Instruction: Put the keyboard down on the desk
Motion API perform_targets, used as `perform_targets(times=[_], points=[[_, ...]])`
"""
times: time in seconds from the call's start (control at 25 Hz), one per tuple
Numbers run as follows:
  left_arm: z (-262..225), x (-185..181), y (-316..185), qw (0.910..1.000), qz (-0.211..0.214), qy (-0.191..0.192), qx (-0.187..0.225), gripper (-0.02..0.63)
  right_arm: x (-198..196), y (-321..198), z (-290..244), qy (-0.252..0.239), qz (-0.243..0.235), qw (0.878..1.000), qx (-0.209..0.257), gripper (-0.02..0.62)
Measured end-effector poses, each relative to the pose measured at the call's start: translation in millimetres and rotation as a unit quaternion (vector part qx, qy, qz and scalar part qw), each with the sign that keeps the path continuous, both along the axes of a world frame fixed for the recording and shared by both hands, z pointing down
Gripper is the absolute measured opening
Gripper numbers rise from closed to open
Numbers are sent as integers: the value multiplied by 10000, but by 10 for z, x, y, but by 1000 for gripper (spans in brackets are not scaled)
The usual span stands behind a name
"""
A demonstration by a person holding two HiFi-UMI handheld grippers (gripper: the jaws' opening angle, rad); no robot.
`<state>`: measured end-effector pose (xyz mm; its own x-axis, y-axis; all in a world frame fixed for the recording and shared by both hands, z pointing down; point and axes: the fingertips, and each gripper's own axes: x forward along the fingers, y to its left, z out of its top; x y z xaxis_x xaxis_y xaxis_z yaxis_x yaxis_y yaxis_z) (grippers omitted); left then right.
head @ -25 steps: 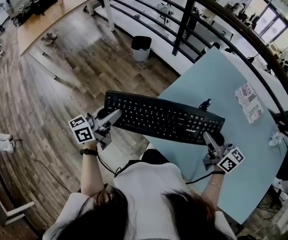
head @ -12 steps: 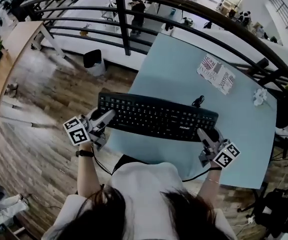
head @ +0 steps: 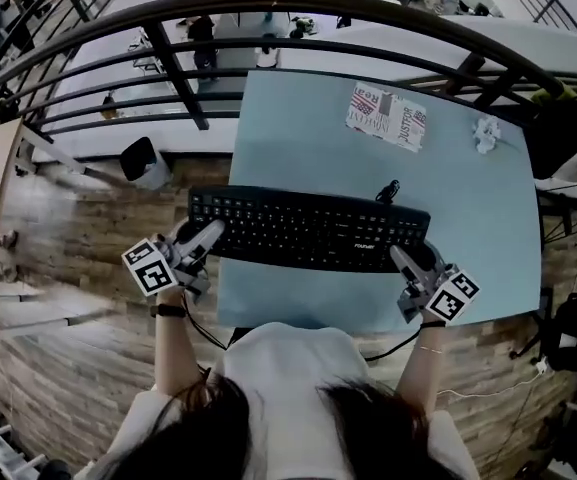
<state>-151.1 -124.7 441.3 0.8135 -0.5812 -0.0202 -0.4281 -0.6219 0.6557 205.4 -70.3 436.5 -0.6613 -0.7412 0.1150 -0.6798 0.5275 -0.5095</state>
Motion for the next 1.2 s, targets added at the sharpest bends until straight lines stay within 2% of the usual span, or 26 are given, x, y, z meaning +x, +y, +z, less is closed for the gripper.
perform_targets(times=[0.32, 0.68, 0.96, 1.2], points=[[121, 117, -116, 9996, 251, -4, -114, 204, 81, 75, 107, 107, 289, 9994, -159, 207], [266, 150, -120, 9996, 180, -9, -223, 209, 127, 47, 224, 189, 278, 9991, -274, 212], [529, 217, -138, 9984, 171, -321, -422, 236, 165, 31, 466, 323, 237, 9978, -520, 213], [828, 116, -233, 9970, 2, -439, -633, 244, 84, -118, 763, 319, 239, 9962, -780, 218]])
